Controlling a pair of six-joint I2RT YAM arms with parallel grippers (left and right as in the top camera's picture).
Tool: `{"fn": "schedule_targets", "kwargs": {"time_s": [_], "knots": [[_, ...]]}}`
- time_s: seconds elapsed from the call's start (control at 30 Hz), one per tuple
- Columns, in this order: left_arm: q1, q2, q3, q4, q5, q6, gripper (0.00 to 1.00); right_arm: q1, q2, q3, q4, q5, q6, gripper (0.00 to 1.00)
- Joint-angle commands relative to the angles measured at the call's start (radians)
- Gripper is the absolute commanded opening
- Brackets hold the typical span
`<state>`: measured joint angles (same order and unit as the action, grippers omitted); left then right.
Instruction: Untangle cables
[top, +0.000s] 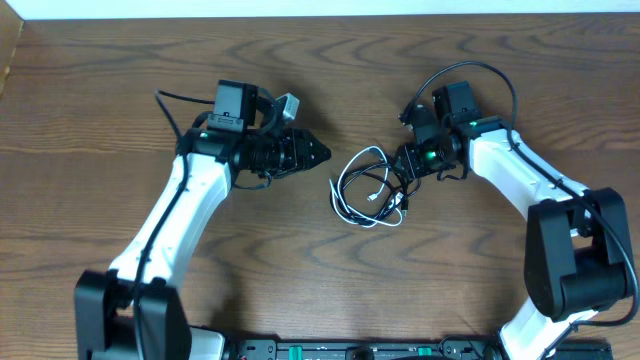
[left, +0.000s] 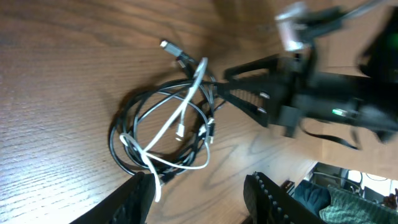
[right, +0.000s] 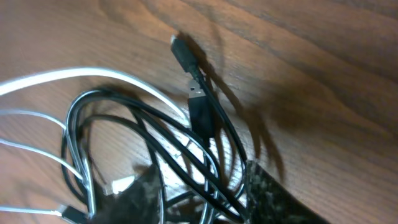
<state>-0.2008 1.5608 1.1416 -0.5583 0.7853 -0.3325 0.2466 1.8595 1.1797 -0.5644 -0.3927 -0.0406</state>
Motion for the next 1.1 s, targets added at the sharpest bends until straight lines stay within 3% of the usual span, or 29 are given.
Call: {"fn": "schedule_targets", "kwargs": {"time_s": [0.0, 0.23, 0.3, 0.43, 0.57, 0.73, 0.83, 1.07], "knots": [[-0.006, -0.037, 0.021, -0.014, 0.019, 0.025, 0.51, 0.008, 0.033, -0.002, -0.003, 0.072, -0.021, 0.27], [-0.069, -0.036, 0.021, -0.017, -0.016, 0.026, 0.51, 0.009, 0.048, -0.005, -0.003, 0.136, -0.046, 0.3], [-0.099, -0.036, 0.021, -0.017, -0.064, 0.025, 0.51, 0.01, 0.057, -0.005, 0.001, 0.142, -0.048, 0.38], [-0.142, -0.036, 0.021, -0.016, -0.102, 0.025, 0.51, 0.01, 0.089, -0.005, 0.003, 0.169, -0.047, 0.4], [-0.154, -0.035, 0.021, -0.017, -0.118, 0.025, 0.51, 0.009, 0.122, -0.005, 0.021, 0.188, -0.047, 0.26], [-0.173, -0.025, 0.021, -0.016, -0.124, 0.025, 0.51, 0.009, 0.124, -0.005, 0.045, 0.188, 0.019, 0.01], [-0.188, -0.024, 0.021, -0.008, -0.124, 0.025, 0.51, 0.008, 0.116, -0.003, 0.037, 0.153, 0.079, 0.01], [-0.192, -0.024, 0.021, 0.003, -0.119, 0.024, 0.51, -0.005, -0.067, -0.001, -0.03, -0.166, 0.077, 0.01]]}}
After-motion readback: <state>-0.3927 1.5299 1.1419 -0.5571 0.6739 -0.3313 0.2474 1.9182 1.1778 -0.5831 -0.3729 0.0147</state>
